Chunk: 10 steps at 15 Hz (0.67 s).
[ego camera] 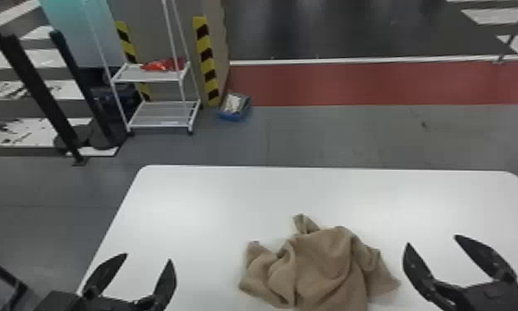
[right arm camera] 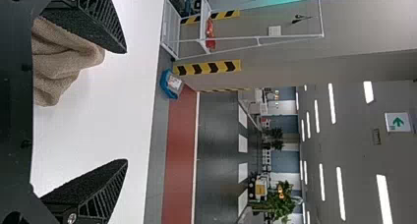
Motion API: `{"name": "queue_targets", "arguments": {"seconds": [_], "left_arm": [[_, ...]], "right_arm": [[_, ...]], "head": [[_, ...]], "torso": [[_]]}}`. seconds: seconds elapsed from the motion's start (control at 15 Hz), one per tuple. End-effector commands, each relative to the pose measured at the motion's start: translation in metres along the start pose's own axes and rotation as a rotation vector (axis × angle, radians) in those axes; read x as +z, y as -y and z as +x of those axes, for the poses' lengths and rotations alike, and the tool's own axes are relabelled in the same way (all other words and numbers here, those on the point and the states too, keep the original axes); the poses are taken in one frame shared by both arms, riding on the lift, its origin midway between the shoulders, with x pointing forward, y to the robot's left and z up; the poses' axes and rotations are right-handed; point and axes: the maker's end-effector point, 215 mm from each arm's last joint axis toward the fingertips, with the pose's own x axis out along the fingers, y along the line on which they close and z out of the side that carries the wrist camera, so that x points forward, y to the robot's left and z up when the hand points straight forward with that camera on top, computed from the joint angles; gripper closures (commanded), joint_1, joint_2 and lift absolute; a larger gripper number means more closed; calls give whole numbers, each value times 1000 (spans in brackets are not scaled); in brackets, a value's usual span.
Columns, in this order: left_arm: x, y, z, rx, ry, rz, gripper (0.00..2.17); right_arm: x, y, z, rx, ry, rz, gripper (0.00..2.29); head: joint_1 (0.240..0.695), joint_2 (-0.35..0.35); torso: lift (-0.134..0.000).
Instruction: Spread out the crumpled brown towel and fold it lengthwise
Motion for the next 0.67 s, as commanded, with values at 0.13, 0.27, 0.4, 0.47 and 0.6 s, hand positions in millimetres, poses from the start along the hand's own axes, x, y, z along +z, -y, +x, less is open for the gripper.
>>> {"name": "queue_targets", "arguments": {"seconds": [0.13, 0.27, 0.4, 0.47, 0.6], "left_arm": [[-3, 1, 0, 0, -6, -4, 73], [-4, 1, 1, 0, -8, -3, 73], [-6, 1, 1, 0, -15, -4, 73], [-6, 1, 1, -1, -15, -4, 73], [-5, 1, 2, 0, -14, -3, 73]], "right_arm": [[-1, 0, 0, 0, -5, -4, 80], [-1, 0, 0, 0, -5, -4, 80], [0, 0, 0, 0, -1, -4, 80], [-1, 0, 0, 0, -4, -2, 80], [-1, 0, 0, 1, -4, -2, 80]], "head": [[695, 102], [695, 102], [695, 101], [695, 101], [695, 101]], "torso": [[0], [0], [0], [0], [0]]}}
